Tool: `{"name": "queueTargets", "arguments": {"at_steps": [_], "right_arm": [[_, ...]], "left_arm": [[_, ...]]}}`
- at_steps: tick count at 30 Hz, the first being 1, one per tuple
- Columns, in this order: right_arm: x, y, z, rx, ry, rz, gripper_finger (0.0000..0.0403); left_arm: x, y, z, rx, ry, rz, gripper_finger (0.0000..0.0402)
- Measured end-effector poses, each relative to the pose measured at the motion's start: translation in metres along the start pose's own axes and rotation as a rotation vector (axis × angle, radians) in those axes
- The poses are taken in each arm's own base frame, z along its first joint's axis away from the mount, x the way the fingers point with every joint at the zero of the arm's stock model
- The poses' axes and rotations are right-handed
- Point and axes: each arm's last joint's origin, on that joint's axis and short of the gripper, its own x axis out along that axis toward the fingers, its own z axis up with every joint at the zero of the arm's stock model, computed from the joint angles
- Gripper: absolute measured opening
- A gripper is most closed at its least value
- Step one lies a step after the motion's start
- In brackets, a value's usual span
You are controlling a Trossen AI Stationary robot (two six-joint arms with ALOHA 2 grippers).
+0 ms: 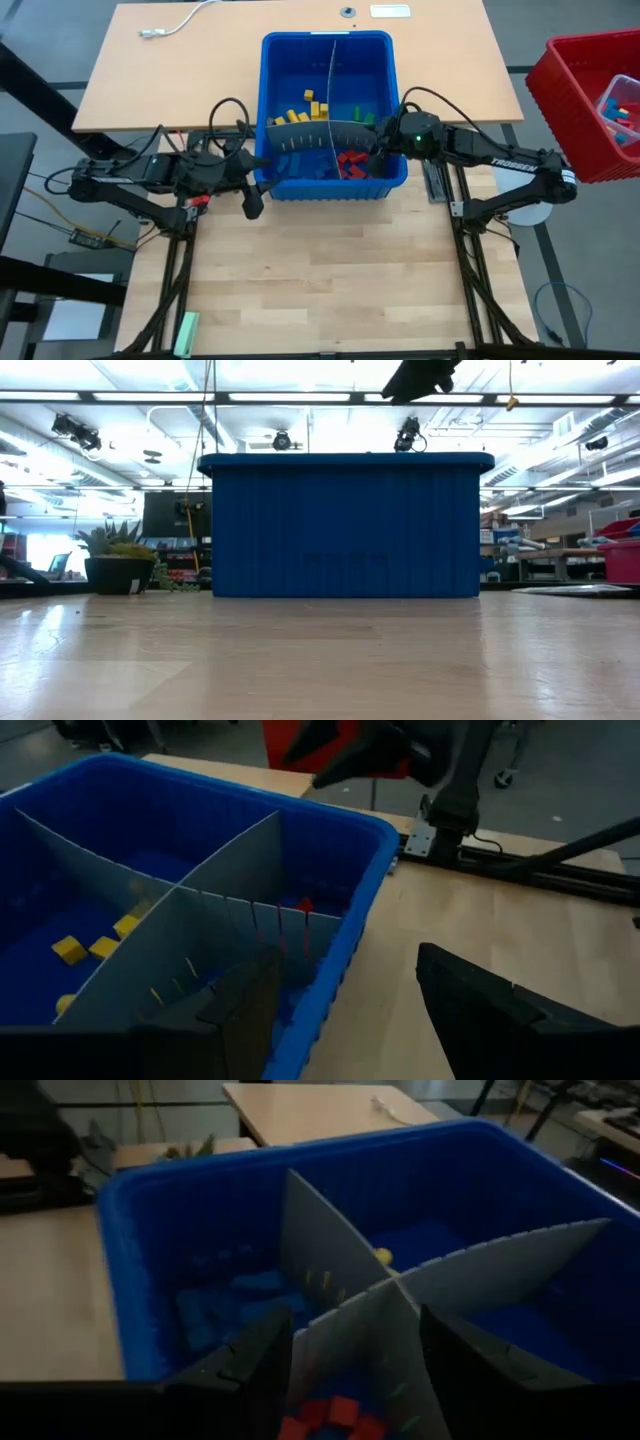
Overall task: Sort blocks
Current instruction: Put the orange block with the other orange blocks into the blue bin
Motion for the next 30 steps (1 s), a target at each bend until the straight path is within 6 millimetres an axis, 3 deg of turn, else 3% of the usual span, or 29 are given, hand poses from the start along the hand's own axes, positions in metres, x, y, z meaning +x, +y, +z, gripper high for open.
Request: {"name": "queueTargets", "arguments": {"at_steps": [9, 12, 16, 21, 26, 30], "right_arm": [[0.001, -0.001, -0.002, -0.035, 0.021, 0.042, 0.0246], [0.004, -0.011, -0.003, -0.064, 0.029, 0.006, 0.0268], [0.023, -0.043, -0.012, -0.076, 0.095, -0.061, 0.0277], [0.058, -0.075, -0.028, -0.084, 0.17, -0.024, 0.0265], [0.094, -0.093, -0.038, -0.091, 0.26, 0.008, 0.0252], [0.111, -0.099, -0.033, -0.15, 0.267, 0.031, 0.0238]], "left_arm": [[0.014, -0.007, -0.002, 0.063, 0.023, 0.026, 0.0243], [0.015, -0.008, -0.004, 0.054, 0.039, 0.012, 0.0243], [0.012, -0.007, -0.004, 0.043, 0.042, -0.016, 0.0243], [0.011, -0.007, -0.004, 0.039, 0.041, -0.019, 0.0243], [0.013, -0.008, -0.004, 0.045, 0.048, -0.017, 0.0243], [0.014, -0.008, -0.006, 0.053, 0.063, -0.015, 0.0243]]}}
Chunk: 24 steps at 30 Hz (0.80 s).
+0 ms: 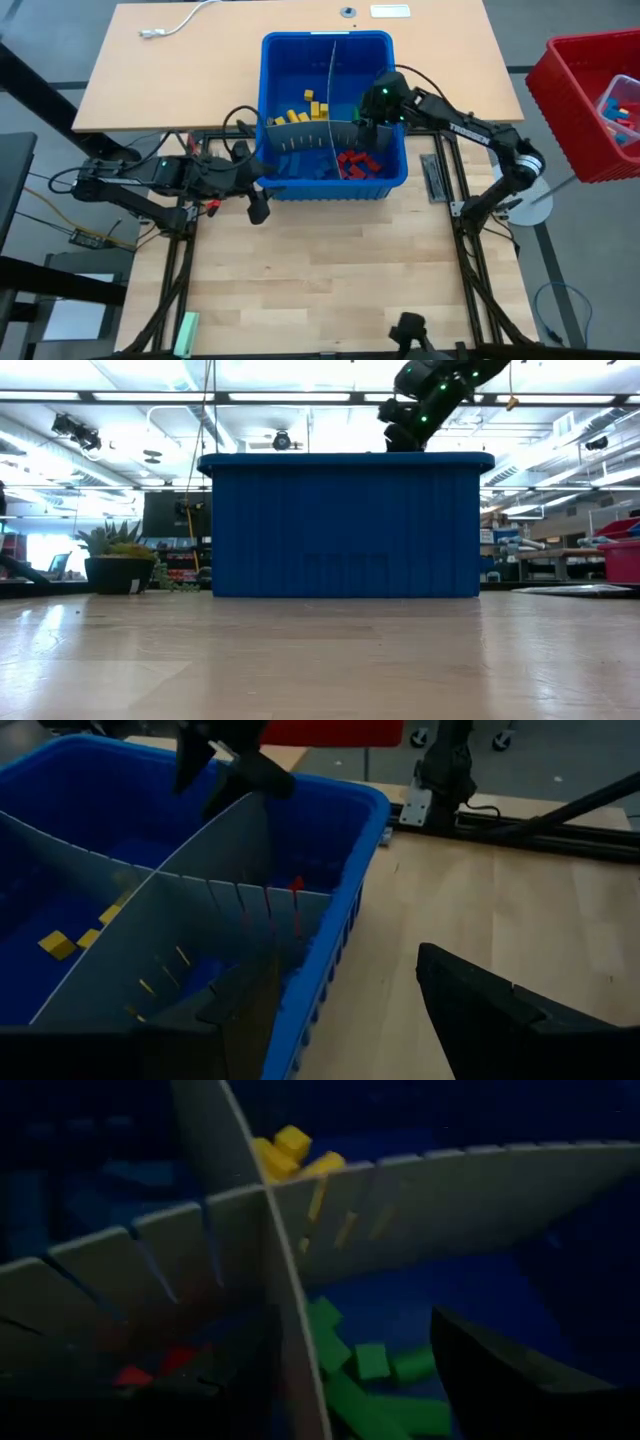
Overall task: Sort blocks
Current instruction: Put the orange block with the other orange blocks into the blue bin
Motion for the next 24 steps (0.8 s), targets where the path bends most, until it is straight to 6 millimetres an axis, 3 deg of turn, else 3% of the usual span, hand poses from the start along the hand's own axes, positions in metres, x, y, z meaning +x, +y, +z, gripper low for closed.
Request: {"name": "queueTargets", "arguments": {"at_steps": [4, 11, 14, 21, 24], "right_arm": [[0.019, 0.0, -0.004, -0.016, 0.061, 0.106, 0.0227], [0.039, -0.001, -0.013, -0.016, 0.13, 0.129, 0.0205], [0.039, -0.001, -0.013, -0.055, 0.123, 0.13, 0.0166], [0.039, -0.001, -0.013, -0.068, 0.121, 0.132, 0.0018], [0.039, -0.001, -0.013, -0.069, 0.121, 0.131, 0.0011]], "left_arm": [[0.0, 0.001, -0.002, 0.011, 0.021, 0.004, 0.0243], [0.0, 0.001, -0.002, 0.011, 0.021, 0.004, 0.0243], [0.0, 0.001, -0.002, 0.011, 0.021, 0.004, 0.0243], [0.0, 0.001, -0.002, 0.01, 0.019, 0.004, 0.0243], [0.0, 0.001, -0.002, 0.009, 0.018, 0.004, 0.0243]]}}
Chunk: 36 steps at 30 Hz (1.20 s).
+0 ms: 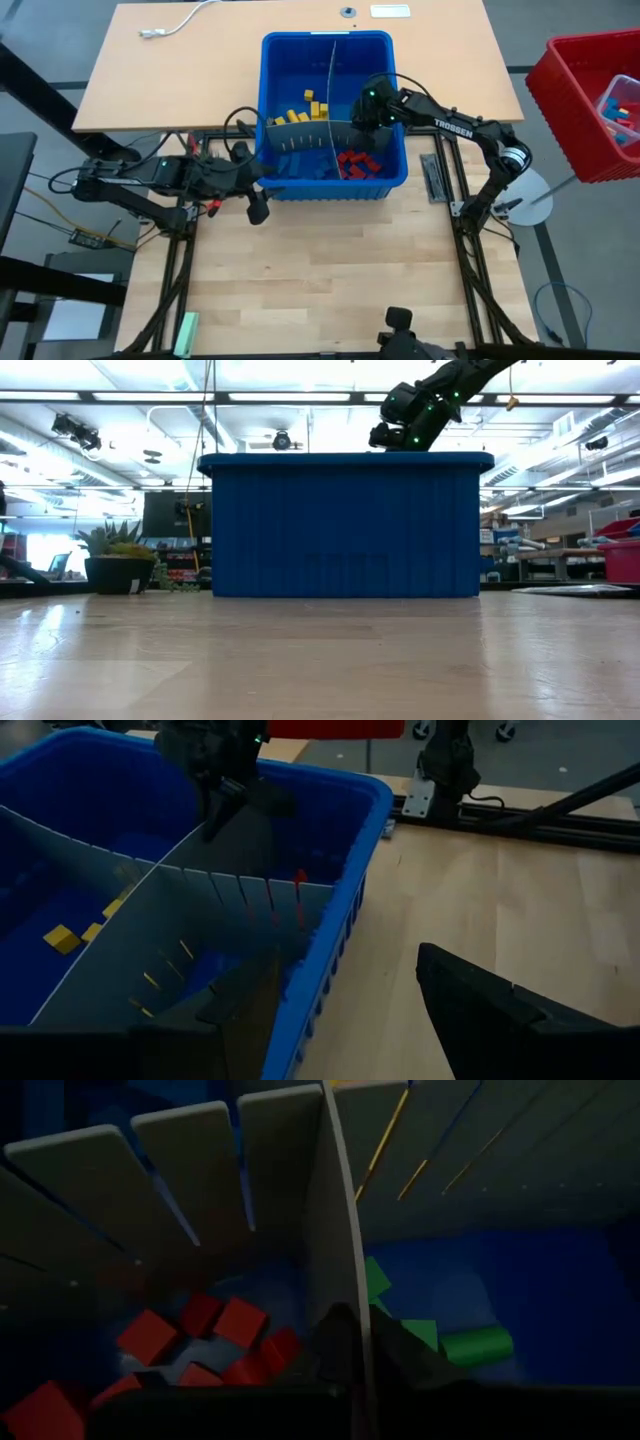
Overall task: Sort blocks
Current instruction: Put the orange block with the other orange blocks into the blue bin, then remove the bin divider from the blue bin
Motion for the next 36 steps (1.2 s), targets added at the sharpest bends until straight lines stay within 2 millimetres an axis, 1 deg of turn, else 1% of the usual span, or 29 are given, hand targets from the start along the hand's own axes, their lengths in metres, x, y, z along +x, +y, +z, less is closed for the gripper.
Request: {"name": "queueTargets", "arguments": {"at_steps": [3, 13, 18, 24, 36], "right_arm": [[-0.003, 0.0, 0.0, -0.011, -0.001, -0.009, 0.0004], [-0.026, 0.0, 0.004, -0.019, -0.039, -0.042, 0.0001], [-0.034, 0.002, 0.007, -0.025, -0.064, -0.054, 0.0001], [-0.035, 0.004, 0.008, -0.03, -0.061, -0.066, 0.0001], [-0.035, 0.004, 0.008, -0.022, -0.063, -0.065, 0.0]], "left_arm": [[0.0, 0.0, 0.0, 0.0, 0.0, 0.0, 0.0243], [0.0, 0.0, 0.0, 0.0, -0.001, 0.006, 0.0243], [0.0, 0.0, 0.001, 0.003, -0.008, 0.009, 0.0243], [0.0, 0.002, 0.002, 0.017, -0.025, 0.058, 0.0243], [0.007, 0.002, 0.002, 0.019, -0.011, 0.077, 0.0243]]}}
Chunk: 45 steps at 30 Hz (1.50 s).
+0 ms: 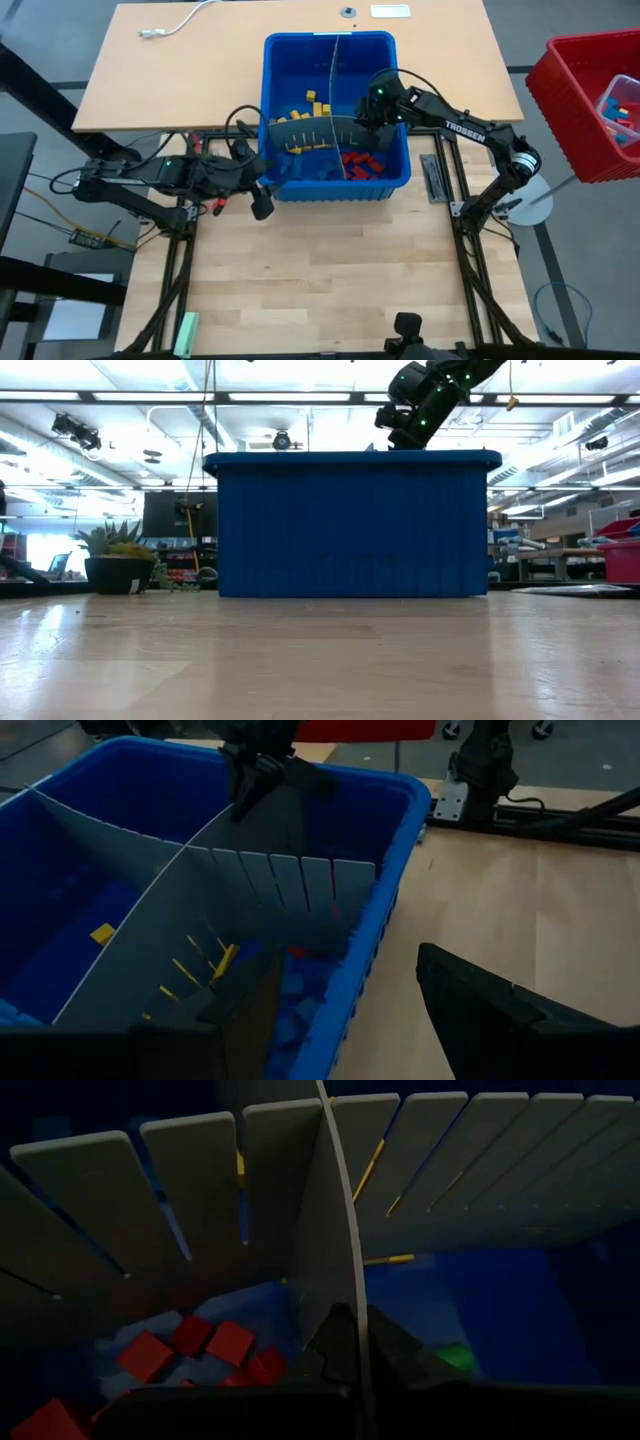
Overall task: Sort blocks
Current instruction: Remove the bin divider from the blue bin
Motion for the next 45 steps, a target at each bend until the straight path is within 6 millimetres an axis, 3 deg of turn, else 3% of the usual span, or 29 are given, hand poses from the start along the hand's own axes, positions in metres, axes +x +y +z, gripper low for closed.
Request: {"name": "queueTargets", "arguments": {"at_steps": [11, 17, 21, 28, 35, 40, 45], "right_arm": [[0.0, 0.0, 0.0, 0.0, -0.001, 0.001, 0.0], [0.0, 0.0, 0.0, 0.001, -0.001, 0.001, 0.0], [0.0, 0.0, 0.0, 0.002, -0.002, 0.001, 0.0], [0.0, 0.0, 0.0, 0.002, -0.002, 0.001, 0.0], [0.0, 0.0, 0.0, 0.016, -0.002, 0.001, 0.0], [0.0, 0.0, 0.0, 0.017, -0.002, 0.001, 0.0], [0.0, 0.0, 0.0, 0.017, -0.002, 0.003, 0.0]], "left_arm": [[0.01, -0.001, 0.005, 0.016, -0.038, 0.022, 0.0243], [0.026, 0.01, 0.017, -0.02, -0.109, 0.001, 0.0243], [0.052, 0.015, 0.022, -0.016, -0.137, -0.03, 0.0243], [0.12, 0.026, 0.022, -0.009, -0.171, -0.093, 0.0241], [0.181, 0.034, 0.005, -0.017, -0.142, -0.111, 0.0221], [0.211, 0.034, -0.014, 0.007, -0.058, -0.09, 0.0212], [0.225, 0.035, -0.023, -0.017, -0.029, -0.083, 0.0211]]}}
